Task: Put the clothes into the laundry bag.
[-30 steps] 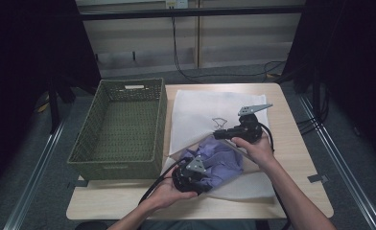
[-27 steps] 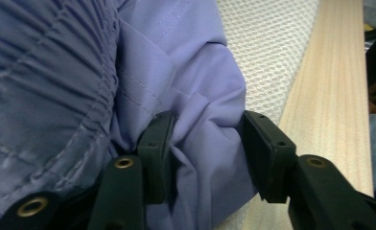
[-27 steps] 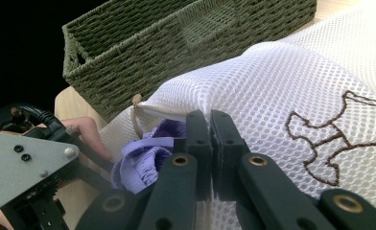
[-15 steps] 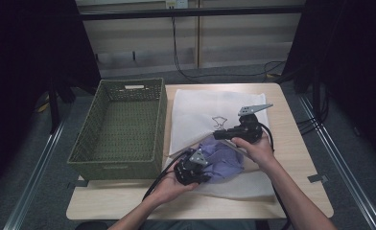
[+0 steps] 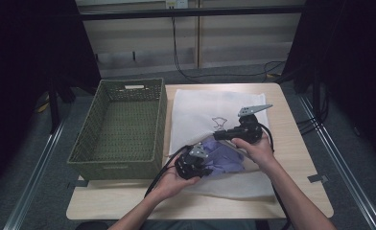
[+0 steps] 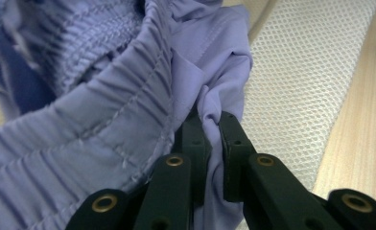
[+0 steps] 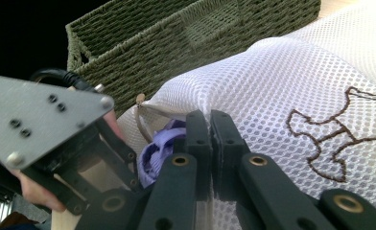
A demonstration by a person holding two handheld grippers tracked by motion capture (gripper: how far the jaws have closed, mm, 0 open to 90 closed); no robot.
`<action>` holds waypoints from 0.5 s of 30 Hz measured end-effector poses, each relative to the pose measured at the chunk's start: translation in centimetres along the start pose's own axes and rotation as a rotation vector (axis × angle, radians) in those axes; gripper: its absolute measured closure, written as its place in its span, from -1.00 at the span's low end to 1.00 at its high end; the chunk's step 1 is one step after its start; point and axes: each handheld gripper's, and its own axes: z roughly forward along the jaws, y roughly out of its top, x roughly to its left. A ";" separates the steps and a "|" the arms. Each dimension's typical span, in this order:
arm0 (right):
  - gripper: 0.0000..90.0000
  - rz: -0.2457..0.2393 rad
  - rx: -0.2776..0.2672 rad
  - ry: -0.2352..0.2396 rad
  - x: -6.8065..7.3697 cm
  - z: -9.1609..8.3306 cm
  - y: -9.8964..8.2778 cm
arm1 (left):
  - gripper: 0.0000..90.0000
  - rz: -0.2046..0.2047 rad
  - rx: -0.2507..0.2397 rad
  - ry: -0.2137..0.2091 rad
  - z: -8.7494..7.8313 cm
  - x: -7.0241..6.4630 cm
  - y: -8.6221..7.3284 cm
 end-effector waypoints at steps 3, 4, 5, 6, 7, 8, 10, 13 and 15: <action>0.95 0.009 0.000 0.000 0.0 -0.1 0.0 | 0.87 -0.019 -0.012 0.004 -0.1 0.2 -0.1; 0.95 0.009 0.001 0.000 0.0 -0.1 0.0 | 0.87 -0.018 -0.005 0.012 -0.1 0.4 -0.1; 0.95 0.006 0.003 -0.001 0.0 0.0 0.0 | 0.86 -0.033 -0.023 0.014 0.1 0.3 -0.1; 0.95 0.007 0.003 -0.002 0.0 0.0 0.0 | 0.86 -0.020 -0.008 0.019 0.0 0.5 -0.1; 0.95 0.002 0.006 -0.003 0.0 0.0 0.0 | 0.86 -0.030 -0.010 0.029 0.1 0.5 -0.1; 0.95 0.000 0.008 -0.005 0.0 0.0 0.0 | 0.86 -0.034 -0.002 0.037 0.1 0.5 0.0; 0.95 0.004 0.009 -0.005 0.1 0.1 0.0 | 0.86 -0.040 -0.002 0.037 0.3 0.6 0.1; 0.95 0.001 0.010 -0.002 0.1 0.1 -0.1 | 0.86 -0.044 -0.006 0.033 0.5 0.7 0.0; 0.95 0.001 0.009 -0.003 0.1 0.0 -0.1 | 0.86 -0.043 -0.004 0.036 0.4 0.9 0.0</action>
